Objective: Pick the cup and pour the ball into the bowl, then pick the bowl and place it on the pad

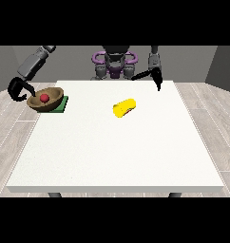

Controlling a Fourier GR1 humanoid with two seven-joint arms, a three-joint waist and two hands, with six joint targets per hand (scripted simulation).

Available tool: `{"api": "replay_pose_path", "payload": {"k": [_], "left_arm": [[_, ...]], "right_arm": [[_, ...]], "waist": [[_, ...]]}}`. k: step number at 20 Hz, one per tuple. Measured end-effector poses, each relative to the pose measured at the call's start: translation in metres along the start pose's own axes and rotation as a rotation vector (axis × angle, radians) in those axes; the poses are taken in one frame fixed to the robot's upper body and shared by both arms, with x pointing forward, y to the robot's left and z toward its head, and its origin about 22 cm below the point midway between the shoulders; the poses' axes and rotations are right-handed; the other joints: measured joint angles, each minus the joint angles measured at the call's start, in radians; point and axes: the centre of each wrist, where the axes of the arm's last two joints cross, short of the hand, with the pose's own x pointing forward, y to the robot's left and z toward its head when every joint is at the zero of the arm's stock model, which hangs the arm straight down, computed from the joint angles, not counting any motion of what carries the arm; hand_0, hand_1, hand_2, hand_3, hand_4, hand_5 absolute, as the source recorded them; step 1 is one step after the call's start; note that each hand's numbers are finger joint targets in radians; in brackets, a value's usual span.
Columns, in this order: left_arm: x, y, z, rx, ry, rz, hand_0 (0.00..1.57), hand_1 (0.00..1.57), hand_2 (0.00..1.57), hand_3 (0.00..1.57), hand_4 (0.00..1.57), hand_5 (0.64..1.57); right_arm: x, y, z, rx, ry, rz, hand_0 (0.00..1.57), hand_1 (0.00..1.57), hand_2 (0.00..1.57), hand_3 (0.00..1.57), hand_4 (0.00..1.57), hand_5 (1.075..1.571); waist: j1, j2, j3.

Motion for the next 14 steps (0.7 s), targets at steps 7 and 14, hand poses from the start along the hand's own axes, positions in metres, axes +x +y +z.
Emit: {"api": "replay_pose_path", "payload": {"k": [7,14], "left_arm": [[0.013,0.009,0.003,0.019,-0.016,0.0,0.0,0.0,0.0,0.0,0.0,1.568],[0.01,0.007,0.012,0.004,0.025,0.018,0.0,0.0,0.0,0.0,0.0,1.569]], "right_arm": [[0.029,-0.018,0.001,-0.054,-0.028,0.043,0.0,0.0,0.36,0.26,0.0,1.489],[0.062,-0.032,0.002,-0.036,-0.038,0.028,0.0,0.0,0.19,0.29,0.0,1.503]], "waist": [[-0.004,0.019,0.0],[-0.016,-0.025,-0.0005]]}}
